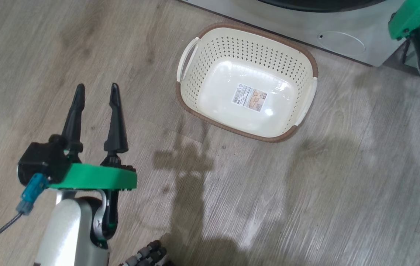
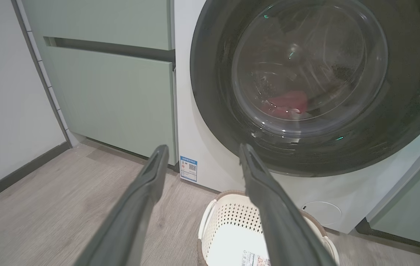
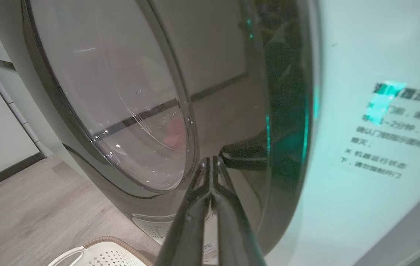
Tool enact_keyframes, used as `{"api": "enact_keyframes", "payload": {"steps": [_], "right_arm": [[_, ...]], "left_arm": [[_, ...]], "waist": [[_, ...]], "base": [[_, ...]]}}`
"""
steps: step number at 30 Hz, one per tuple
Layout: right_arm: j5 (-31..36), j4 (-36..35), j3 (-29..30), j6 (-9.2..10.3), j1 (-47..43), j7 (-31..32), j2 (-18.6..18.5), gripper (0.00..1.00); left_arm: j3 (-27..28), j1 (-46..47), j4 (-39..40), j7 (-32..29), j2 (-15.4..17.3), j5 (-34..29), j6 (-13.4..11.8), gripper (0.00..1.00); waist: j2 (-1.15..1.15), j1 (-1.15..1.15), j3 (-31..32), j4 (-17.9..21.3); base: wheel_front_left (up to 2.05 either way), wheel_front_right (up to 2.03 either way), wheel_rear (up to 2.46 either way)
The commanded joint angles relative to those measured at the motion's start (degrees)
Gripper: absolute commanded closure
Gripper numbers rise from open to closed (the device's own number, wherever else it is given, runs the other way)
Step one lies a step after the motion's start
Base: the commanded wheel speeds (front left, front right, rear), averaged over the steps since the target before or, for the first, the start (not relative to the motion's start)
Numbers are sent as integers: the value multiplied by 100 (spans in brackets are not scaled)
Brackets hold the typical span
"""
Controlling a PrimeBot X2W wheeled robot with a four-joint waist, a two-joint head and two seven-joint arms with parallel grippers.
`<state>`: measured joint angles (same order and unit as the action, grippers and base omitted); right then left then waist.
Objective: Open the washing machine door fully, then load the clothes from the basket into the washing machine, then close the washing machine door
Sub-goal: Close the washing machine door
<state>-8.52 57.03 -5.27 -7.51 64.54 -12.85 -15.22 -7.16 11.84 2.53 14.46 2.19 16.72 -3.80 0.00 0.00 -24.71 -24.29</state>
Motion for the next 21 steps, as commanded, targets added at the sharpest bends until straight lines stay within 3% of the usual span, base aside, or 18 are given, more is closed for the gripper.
{"api": "enact_keyframes", "payload": {"steps": [1, 8, 16, 17, 18, 19, 20, 21], "right_arm": [[46, -131, 7, 2, 245, -92, 3, 100], [167, 108, -5, 2, 359, -180, 84, 100], [-126, 67, -479, 2, -109, -209, 339, 100], [-184, -33, -532, 2, -202, -211, 363, 87], [-243, -144, -583, 2, -310, -212, 386, 55], [-298, -256, -633, 2, -433, -212, 397, 15], [-298, -256, -633, 2, -433, -212, 397, 15], [-359, -409, -680, 2, -562, -213, 418, 0]], "left_arm": [[186, 115, 149, 53, 69, 17, -58, 0], [138, 134, 75, 53, 69, 50, -85, 0], [195, 13, 2, 53, 69, -75, -54, 0], [215, -12, -7, 53, 69, -109, -40, 0], [239, -32, -8, 53, 69, -135, -21, 0], [257, -54, -11, 53, 69, -174, -5, 0], [257, -54, -11, 53, 69, -174, -5, 0], [275, -75, -12, 53, 69, -204, 13, 0]], "waist": [[0, 0, -6, -9], [0, 0, 40, -14], [0, 0, 362, 176], [0, 0, 412, 219], [0, 0, 459, 266], [0, 0, 508, 312], [0, 0, 508, 312], [0, 0, 556, 364]], "base": [[0, 0, 0], [0, 0, 0], [0, 0, 0], [0, 0, 0], [0, 0, 0], [0, 0, 0], [0, 0, 0], [0, 0, 0]]}}
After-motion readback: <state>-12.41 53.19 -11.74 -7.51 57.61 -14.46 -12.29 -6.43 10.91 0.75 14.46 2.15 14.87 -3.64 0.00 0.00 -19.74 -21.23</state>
